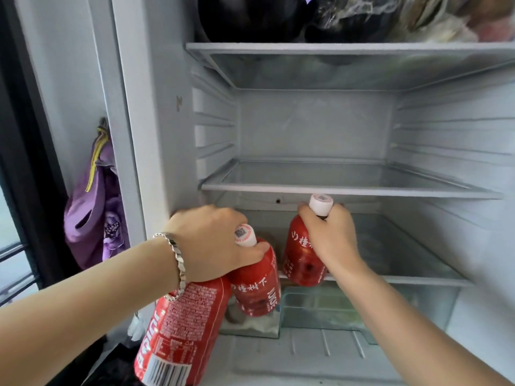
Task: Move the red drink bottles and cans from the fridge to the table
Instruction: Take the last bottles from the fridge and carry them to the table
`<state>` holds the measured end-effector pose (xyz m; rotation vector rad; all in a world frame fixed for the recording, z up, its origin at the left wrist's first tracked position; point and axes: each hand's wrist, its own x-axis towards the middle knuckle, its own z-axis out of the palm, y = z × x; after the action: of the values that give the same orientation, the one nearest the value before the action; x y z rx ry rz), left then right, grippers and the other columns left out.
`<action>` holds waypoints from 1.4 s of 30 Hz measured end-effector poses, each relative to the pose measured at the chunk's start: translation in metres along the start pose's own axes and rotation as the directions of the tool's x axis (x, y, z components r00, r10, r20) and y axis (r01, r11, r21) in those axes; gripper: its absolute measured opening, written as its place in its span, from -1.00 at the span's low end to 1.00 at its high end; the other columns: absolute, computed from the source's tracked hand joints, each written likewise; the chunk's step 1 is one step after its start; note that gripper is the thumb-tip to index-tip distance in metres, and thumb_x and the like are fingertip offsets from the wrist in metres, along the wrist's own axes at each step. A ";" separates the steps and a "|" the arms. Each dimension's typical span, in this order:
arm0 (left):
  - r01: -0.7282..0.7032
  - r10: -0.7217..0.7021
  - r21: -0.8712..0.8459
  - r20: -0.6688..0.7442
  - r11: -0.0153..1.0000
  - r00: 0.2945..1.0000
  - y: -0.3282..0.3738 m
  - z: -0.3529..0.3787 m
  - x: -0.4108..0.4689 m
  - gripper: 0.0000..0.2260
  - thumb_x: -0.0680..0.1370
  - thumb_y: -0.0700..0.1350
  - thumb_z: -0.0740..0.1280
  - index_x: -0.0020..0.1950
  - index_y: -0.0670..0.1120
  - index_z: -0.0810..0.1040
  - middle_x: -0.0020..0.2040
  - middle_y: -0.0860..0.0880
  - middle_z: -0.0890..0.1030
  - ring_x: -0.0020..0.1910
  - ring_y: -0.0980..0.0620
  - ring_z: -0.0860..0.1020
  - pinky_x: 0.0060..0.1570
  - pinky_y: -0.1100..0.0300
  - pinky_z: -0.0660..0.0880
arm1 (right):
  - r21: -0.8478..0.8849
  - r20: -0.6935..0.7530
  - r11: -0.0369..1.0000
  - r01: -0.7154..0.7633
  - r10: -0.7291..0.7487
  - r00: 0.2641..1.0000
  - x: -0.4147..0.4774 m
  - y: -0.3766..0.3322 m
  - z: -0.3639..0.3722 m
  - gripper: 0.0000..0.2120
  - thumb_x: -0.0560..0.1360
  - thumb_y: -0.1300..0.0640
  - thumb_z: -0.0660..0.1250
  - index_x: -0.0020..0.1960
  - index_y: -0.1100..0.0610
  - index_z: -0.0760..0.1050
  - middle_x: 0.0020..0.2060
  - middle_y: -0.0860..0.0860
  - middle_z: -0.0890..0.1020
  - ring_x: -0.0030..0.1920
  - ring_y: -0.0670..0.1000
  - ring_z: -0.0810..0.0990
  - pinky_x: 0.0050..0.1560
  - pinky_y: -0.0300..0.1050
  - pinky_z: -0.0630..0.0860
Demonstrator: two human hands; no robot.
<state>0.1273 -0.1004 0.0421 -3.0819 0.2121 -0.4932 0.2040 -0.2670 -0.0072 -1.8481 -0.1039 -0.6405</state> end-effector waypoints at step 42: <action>-0.362 0.362 -0.006 -0.016 0.932 0.932 0.252 -0.060 -0.281 -0.57 0.46 0.37 0.09 -0.15 0.05 0.48 -0.27 0.12 0.51 -0.27 0.12 0.51 -0.29 0.30 0.42 | -0.874 0.173 0.479 0.088 0.136 0.976 -0.304 -0.069 -0.383 -0.75 0.44 -0.07 0.29 -0.12 0.13 0.48 -0.07 0.06 0.63 -0.02 0.11 0.60 -0.14 -0.14 0.48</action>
<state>-0.1888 -0.3118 0.0031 -2.9416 0.7673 -0.4946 -0.2234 -0.5134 -0.0040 -2.9492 0.1522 -0.4811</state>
